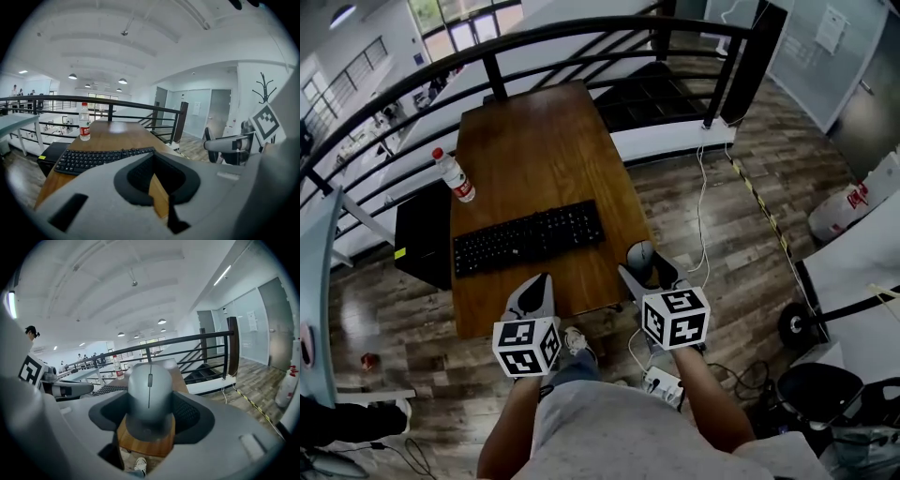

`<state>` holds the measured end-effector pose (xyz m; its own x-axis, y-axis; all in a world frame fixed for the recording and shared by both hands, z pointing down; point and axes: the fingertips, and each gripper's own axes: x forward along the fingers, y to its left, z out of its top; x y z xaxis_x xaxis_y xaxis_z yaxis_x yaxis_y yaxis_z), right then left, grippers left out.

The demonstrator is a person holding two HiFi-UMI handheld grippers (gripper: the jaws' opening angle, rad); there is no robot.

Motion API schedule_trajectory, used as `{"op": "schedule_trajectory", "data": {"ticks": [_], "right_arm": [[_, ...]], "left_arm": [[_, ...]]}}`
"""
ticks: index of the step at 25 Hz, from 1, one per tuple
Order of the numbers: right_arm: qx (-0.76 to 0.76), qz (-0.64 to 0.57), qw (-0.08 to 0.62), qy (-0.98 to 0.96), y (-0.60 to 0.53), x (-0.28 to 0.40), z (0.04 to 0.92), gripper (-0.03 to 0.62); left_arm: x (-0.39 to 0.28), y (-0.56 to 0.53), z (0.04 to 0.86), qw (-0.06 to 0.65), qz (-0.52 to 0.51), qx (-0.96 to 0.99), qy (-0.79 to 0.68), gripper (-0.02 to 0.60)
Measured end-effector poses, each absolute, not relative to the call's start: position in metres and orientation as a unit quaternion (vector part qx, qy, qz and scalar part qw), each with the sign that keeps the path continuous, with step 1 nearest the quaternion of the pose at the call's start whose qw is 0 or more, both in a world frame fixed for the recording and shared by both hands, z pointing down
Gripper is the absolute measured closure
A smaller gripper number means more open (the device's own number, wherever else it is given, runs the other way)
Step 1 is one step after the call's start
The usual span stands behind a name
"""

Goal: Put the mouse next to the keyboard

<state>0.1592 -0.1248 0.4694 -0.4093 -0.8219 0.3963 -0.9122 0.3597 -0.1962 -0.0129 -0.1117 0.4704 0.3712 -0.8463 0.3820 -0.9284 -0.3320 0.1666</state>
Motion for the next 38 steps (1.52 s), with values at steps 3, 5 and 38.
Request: {"op": "schedule_trajectory", "data": {"ticks": [3, 5, 38], "right_arm": [[0.537, 0.202, 0.129, -0.809, -0.154, 0.158, 0.475, 0.296], [0.542, 0.207, 0.139, -0.803, -0.177, 0.154, 0.478, 0.296], [0.536, 0.297, 0.291, -0.735, -0.328, 0.152, 0.588, 0.296]], "left_arm": [[-0.019, -0.142, 0.469, 0.181, 0.113, 0.811, -0.545, 0.586], [-0.028, -0.165, 0.47, 0.184, 0.115, 0.811, -0.543, 0.586], [-0.078, -0.303, 0.51, 0.228, 0.125, 0.786, -0.561, 0.586]]}}
